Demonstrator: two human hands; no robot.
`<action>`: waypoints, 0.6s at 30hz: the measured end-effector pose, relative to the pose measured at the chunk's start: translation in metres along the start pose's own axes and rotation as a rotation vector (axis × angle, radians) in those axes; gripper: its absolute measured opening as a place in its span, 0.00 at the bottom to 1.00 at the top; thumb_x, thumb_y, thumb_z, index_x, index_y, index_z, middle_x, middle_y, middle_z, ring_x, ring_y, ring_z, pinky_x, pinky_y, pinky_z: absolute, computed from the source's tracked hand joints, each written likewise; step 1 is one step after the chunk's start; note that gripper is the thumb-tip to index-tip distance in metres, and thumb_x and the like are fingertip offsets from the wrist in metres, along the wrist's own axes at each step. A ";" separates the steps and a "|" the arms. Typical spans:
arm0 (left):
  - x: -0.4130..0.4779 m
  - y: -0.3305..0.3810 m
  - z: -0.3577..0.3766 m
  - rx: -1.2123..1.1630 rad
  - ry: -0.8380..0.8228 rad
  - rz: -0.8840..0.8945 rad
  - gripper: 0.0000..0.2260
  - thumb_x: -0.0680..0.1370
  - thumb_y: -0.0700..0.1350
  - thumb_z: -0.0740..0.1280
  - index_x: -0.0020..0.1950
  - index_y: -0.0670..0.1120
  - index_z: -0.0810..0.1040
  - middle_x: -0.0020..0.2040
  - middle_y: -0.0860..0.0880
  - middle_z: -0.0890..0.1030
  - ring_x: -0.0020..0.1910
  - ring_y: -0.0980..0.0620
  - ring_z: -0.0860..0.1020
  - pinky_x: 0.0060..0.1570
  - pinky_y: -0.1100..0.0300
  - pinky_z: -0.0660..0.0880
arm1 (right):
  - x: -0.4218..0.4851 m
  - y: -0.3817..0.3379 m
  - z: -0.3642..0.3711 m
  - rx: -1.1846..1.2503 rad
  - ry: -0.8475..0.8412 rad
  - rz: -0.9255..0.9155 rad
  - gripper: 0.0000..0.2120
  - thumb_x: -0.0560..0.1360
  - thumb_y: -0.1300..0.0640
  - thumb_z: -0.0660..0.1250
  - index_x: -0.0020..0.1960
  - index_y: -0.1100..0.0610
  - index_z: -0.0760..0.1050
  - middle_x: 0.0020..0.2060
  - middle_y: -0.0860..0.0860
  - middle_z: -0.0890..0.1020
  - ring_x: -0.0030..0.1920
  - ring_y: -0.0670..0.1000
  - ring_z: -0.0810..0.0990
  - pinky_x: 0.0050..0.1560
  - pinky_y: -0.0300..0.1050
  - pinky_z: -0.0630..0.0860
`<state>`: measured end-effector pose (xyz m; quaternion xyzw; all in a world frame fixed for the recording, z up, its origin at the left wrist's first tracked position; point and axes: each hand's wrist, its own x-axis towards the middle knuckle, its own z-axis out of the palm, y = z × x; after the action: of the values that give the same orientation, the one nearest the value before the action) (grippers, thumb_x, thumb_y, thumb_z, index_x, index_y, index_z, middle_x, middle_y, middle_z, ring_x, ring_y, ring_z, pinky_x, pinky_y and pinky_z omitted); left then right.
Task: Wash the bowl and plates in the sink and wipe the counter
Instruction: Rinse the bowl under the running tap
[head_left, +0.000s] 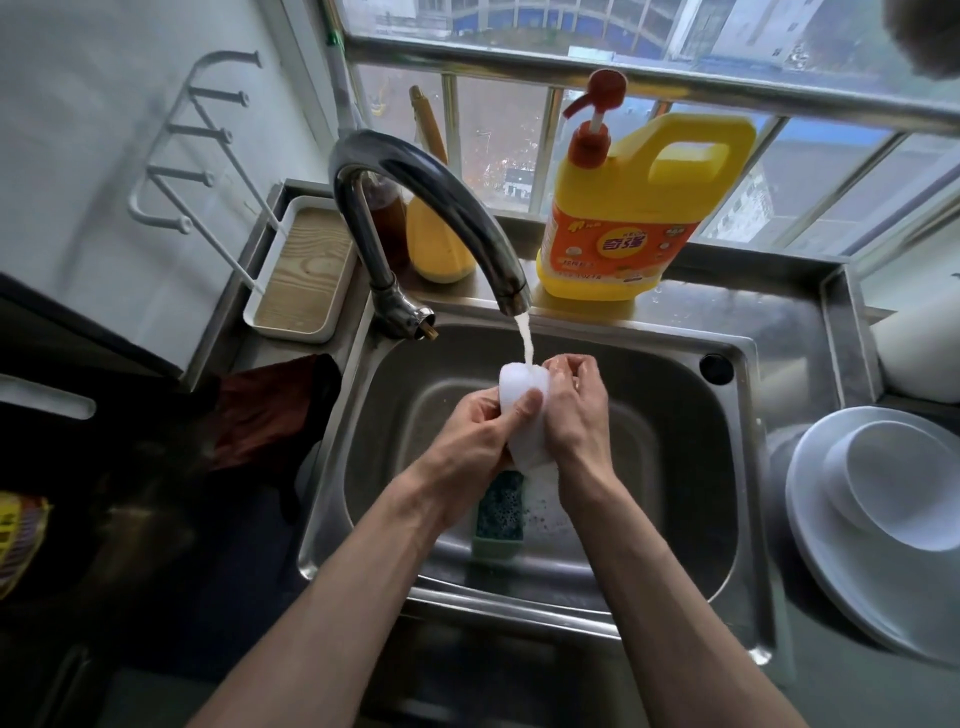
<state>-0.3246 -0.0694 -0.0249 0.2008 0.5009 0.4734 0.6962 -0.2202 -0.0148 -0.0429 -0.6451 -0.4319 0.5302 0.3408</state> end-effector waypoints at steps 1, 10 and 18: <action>-0.001 0.000 0.003 -0.041 0.035 0.021 0.17 0.77 0.47 0.70 0.61 0.38 0.82 0.56 0.38 0.85 0.51 0.45 0.84 0.52 0.52 0.83 | 0.001 0.000 0.001 -0.003 -0.036 0.016 0.10 0.86 0.49 0.56 0.52 0.47 0.76 0.52 0.52 0.83 0.53 0.54 0.81 0.59 0.62 0.80; 0.017 -0.002 0.001 0.054 0.437 0.127 0.20 0.85 0.54 0.60 0.54 0.39 0.83 0.51 0.36 0.85 0.47 0.39 0.85 0.50 0.44 0.83 | -0.009 0.013 -0.006 0.083 -0.465 -0.051 0.25 0.78 0.39 0.71 0.72 0.38 0.69 0.70 0.49 0.72 0.65 0.51 0.79 0.53 0.46 0.84; 0.007 -0.010 0.010 0.206 0.165 0.163 0.15 0.84 0.53 0.62 0.61 0.45 0.82 0.53 0.45 0.87 0.53 0.50 0.85 0.51 0.58 0.82 | -0.010 0.008 0.009 0.348 -0.123 0.027 0.16 0.88 0.47 0.55 0.61 0.51 0.79 0.56 0.56 0.83 0.53 0.54 0.83 0.53 0.51 0.84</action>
<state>-0.3104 -0.0659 -0.0319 0.2714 0.5844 0.4894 0.5876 -0.2278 -0.0270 -0.0485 -0.5485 -0.3450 0.6398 0.4132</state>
